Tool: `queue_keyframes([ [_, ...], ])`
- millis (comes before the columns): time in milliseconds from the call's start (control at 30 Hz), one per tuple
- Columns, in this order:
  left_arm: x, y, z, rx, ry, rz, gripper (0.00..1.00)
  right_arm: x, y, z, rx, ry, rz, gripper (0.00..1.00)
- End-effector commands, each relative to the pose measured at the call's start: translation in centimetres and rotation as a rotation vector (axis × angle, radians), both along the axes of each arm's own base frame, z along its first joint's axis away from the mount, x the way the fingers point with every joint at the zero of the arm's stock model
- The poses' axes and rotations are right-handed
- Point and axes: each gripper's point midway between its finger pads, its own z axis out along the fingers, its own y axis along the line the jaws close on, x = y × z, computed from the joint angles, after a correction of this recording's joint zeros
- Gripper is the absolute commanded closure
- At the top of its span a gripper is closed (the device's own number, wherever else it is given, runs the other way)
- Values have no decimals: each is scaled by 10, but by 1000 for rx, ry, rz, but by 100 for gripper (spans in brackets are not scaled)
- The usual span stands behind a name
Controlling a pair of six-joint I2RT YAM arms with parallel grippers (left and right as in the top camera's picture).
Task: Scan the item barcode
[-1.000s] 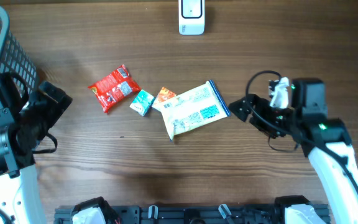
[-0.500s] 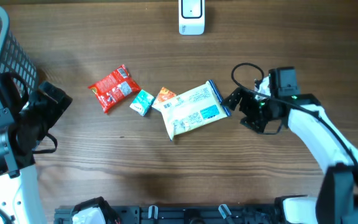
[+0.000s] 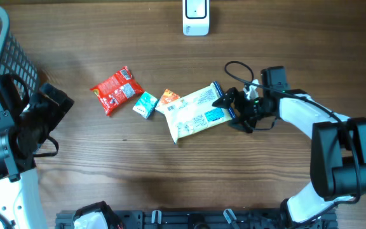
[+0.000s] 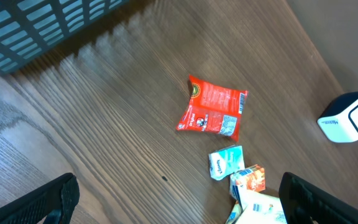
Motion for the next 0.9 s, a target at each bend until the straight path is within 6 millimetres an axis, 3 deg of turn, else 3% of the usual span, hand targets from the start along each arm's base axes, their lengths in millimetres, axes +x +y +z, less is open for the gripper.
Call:
queue_keyframes([
  [0,-1,4,4,17,-8,10,0,-18,10,-27,-63,105,-1,0],
  [167,-1,4,4,17,-8,10,0,-21,11,-38,-158,147,-56,0],
  [733,-1,4,4,17,-9,10,0,-11,3,-43,-217,99,-75,0],
  [867,12,6,13,29,-72,5,0,-7,4,-42,-211,83,-78,0],
])
